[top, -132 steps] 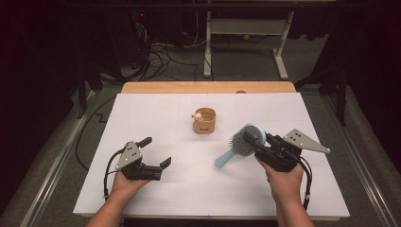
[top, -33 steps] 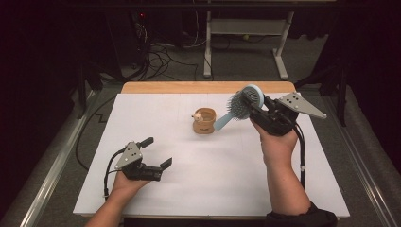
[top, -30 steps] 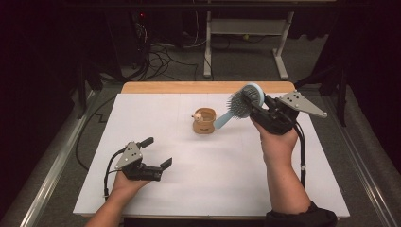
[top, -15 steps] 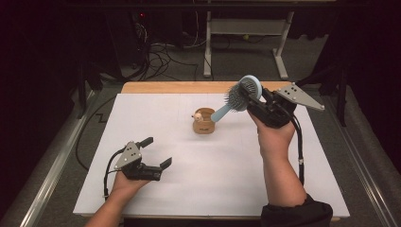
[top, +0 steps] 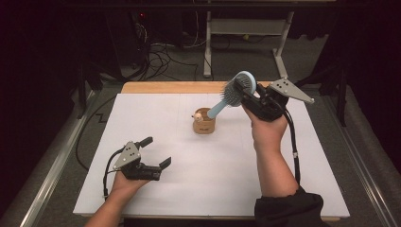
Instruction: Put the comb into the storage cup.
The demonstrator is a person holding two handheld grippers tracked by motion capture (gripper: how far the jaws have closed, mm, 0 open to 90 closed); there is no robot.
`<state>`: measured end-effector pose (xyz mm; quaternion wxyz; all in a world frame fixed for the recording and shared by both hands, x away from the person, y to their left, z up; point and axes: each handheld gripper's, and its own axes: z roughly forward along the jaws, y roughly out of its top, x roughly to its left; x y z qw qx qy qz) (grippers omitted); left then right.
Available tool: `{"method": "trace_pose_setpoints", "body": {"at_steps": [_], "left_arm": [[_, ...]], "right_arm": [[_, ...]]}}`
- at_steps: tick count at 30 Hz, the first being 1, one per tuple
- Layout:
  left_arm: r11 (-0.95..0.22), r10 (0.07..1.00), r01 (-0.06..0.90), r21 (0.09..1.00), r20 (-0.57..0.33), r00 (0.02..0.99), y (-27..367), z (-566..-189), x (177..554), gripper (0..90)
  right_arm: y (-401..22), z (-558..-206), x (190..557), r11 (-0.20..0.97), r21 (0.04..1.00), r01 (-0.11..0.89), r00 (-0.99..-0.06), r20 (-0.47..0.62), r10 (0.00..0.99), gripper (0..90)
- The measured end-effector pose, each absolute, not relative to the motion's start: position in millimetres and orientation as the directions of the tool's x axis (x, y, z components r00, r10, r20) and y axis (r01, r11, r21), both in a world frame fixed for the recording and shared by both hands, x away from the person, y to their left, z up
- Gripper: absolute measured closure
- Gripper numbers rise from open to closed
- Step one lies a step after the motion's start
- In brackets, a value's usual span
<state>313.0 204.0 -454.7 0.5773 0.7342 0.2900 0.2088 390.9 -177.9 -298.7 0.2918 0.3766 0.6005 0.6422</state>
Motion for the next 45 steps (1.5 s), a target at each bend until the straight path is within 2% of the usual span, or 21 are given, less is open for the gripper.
{"method": "trace_pose_setpoints", "body": {"at_steps": [22, 45], "left_arm": [[-0.153, 0.661, 0.188, 0.970, -0.041, 0.749, 204.6, -454.4, 312.9, 0.0], [-0.153, 0.661, 0.191, 0.970, -0.043, 0.749, 205.7, -454.7, 313.3, 0.0]], "right_arm": [[-163.1, -316.3, 423.9, -0.098, 0.987, 0.125, -0.518, 0.149, 0.842, 58.8], [-152.4, -328.5, 435.6, -0.075, 0.985, 0.155, -0.517, 0.145, 0.844, 58.7]]}}
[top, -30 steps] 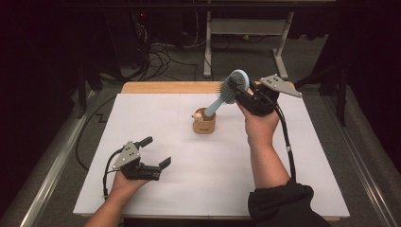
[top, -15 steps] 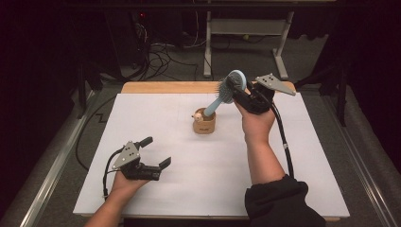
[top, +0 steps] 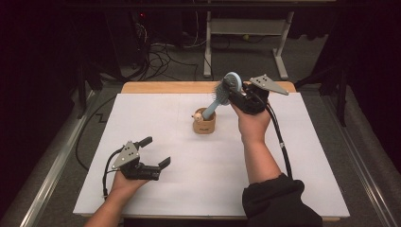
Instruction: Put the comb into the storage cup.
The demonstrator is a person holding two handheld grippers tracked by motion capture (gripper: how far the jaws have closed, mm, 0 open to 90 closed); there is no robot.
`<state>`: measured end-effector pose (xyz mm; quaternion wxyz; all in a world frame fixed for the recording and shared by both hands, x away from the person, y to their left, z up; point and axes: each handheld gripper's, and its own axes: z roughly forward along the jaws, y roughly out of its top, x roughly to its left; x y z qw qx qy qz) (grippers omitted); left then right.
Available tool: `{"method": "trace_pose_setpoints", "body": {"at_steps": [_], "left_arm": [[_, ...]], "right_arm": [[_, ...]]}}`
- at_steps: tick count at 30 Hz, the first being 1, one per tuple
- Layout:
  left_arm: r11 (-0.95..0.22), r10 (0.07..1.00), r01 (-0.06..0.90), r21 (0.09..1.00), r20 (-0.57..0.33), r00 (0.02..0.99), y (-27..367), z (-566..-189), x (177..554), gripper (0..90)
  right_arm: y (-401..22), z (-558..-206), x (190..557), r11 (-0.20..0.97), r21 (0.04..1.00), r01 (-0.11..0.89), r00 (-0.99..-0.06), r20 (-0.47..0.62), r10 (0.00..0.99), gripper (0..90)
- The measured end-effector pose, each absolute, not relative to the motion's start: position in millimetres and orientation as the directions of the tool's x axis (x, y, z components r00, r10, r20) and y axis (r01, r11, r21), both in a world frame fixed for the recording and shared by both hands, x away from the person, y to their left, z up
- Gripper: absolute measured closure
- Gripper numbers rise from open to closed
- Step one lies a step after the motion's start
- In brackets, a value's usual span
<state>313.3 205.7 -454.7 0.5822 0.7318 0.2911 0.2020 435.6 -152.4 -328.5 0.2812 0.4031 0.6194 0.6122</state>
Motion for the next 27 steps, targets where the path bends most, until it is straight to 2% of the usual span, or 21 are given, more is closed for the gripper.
{"method": "trace_pose_setpoints", "body": {"at_steps": [27], "left_arm": [[-0.152, 0.659, 0.190, 0.970, -0.043, 0.751, 205.3, -454.6, 312.7, 0.0]], "right_arm": [[-127.8, -352.5, 445.5, -0.050, 0.978, 0.205, -0.524, 0.152, 0.838, 58.4]]}}
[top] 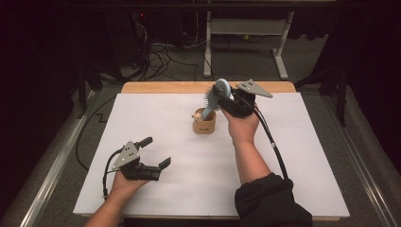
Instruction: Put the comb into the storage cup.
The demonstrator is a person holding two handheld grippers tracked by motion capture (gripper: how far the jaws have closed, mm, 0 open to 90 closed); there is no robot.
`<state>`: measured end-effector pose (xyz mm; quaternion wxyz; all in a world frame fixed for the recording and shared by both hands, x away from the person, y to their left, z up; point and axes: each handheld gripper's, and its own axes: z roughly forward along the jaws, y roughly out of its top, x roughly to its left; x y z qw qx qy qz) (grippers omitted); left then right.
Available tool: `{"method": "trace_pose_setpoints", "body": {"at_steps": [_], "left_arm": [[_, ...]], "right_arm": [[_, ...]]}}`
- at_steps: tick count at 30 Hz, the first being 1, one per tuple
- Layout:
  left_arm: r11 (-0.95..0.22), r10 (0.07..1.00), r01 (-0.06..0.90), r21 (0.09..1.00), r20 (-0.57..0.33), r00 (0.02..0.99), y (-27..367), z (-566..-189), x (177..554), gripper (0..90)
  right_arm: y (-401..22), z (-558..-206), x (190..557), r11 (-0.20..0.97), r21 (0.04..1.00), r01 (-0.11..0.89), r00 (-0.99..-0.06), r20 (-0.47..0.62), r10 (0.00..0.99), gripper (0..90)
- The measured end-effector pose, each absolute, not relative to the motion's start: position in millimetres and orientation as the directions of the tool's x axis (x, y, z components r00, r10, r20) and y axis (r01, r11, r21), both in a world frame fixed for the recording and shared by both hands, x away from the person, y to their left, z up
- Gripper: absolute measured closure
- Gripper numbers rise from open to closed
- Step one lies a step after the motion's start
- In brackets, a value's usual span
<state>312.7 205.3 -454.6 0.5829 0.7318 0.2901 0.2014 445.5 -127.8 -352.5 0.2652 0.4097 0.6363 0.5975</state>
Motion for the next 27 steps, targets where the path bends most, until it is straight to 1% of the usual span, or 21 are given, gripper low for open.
{"method": "trace_pose_setpoints", "body": {"at_steps": [8, 18, 27], "left_arm": [[-0.150, 0.658, 0.194, 0.970, -0.049, 0.751, 205.3, -455.1, 313.3, 0.0], [-0.151, 0.657, 0.195, 0.969, -0.049, 0.752, 205.2, -455.5, 313.4, 0.0], [-0.149, 0.657, 0.191, 0.970, -0.047, 0.752, 205.5, -455.1, 313.1, 0.0]], "right_arm": [[-123.6, -359.7, 449.9, -0.050, 0.973, 0.226, -0.518, 0.163, 0.840, 58.1], [-122.9, -360.8, 452.2, -0.056, 0.973, 0.225, -0.515, 0.168, 0.841, 57.8], [-125.0, -361.9, 454.5, -0.072, 0.968, 0.240, -0.498, 0.187, 0.847, 53.8]]}}
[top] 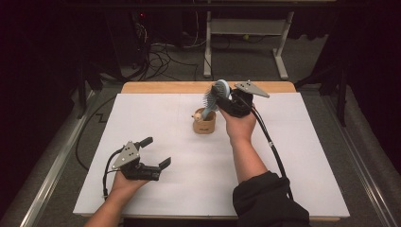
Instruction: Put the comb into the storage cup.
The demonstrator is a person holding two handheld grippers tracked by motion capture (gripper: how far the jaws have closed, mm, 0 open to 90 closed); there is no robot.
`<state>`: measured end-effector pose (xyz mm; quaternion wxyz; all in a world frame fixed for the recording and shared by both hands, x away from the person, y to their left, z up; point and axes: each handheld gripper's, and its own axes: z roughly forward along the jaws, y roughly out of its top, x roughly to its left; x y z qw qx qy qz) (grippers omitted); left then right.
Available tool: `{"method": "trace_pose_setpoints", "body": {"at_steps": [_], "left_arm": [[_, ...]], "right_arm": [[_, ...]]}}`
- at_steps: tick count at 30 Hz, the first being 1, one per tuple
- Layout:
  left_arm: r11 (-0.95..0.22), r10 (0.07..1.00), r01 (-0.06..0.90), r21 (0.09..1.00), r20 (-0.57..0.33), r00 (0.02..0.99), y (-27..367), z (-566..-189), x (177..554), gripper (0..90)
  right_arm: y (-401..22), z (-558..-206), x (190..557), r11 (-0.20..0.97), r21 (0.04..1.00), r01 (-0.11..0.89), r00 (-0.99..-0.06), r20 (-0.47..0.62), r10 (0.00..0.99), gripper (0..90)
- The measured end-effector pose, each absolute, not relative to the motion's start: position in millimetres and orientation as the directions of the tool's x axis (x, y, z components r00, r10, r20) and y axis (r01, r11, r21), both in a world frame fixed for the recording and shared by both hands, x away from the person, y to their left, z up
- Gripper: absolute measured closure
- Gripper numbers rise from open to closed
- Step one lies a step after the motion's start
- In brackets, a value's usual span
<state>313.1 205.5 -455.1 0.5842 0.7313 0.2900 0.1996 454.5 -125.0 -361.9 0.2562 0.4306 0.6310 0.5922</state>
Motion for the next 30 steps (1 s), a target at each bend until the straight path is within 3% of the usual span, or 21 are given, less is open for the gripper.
{"method": "trace_pose_setpoints", "body": {"at_steps": [30], "left_arm": [[-0.150, 0.654, 0.185, 0.971, -0.043, 0.756, 205.6, -454.6, 312.8, 0.0]], "right_arm": [[-133.0, -364.1, 458.3, -0.069, 0.959, 0.277, -0.429, 0.187, 0.884, 37.5]]}}
